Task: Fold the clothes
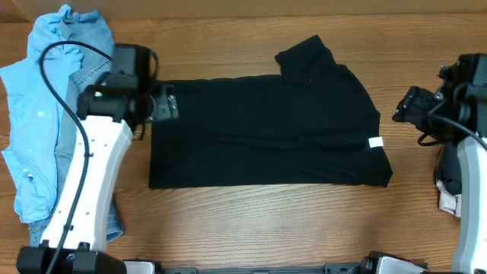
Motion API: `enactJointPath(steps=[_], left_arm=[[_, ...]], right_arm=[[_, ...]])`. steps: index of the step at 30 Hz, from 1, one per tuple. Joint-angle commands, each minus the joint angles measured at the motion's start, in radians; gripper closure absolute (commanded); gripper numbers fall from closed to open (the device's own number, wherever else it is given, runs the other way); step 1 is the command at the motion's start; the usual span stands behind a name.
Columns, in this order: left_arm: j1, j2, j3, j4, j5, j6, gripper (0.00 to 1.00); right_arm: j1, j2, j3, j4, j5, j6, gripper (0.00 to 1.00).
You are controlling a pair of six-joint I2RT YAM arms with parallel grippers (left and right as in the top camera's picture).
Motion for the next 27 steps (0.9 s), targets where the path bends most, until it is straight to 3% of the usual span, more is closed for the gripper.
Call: enactJointPath(steps=[1,6,8,12,18,20,21,24,27], left_arm=[[0.145,0.112,0.051,0.066,0.173,0.096,0.2],[0.264,0.428,0.262,0.175,0.341,0.258,0.18],[0.264,0.503,0.295,0.217,0.35,0.259,0.17],[0.245,0.653,0.303,0.359,0.552,0.278,0.19],[0.212,0.789,0.303,0.459,0.563,0.27,0.23],[0.203,0.794,0.303,0.46,0.539,0.27,0.28],[0.2,0.794,0.303,0.459,0.521,0.27,0.35],[0.199,0.794,0.303,0.437,0.519,0.27,0.67],[0.199,0.794,0.303,0.405,0.518,0.27,0.8]], right_arm=[[-0.003,0.002,0.009,-0.033,-0.053,-0.033,0.27],[-0.003,0.002,0.009,-0.063,-0.054,-0.033,0.27],[-0.003,0.002,0.009,-0.071,-0.053,-0.033,0.27],[-0.003,0.002,0.009,-0.074,-0.053,-0.033,0.27],[-0.003,0.002,0.009,-0.074,-0.053,-0.033,0.28],[-0.003,0.002,0.009,-0.07,-0.053,-0.032,0.28],[-0.003,0.002,0.009,-0.068,-0.053,-0.032,0.29],[-0.003,0.003,0.009,-0.065,-0.053,-0.032,0.3],[-0.003,0.005,0.009,-0.039,-0.053,-0.033,0.3]])
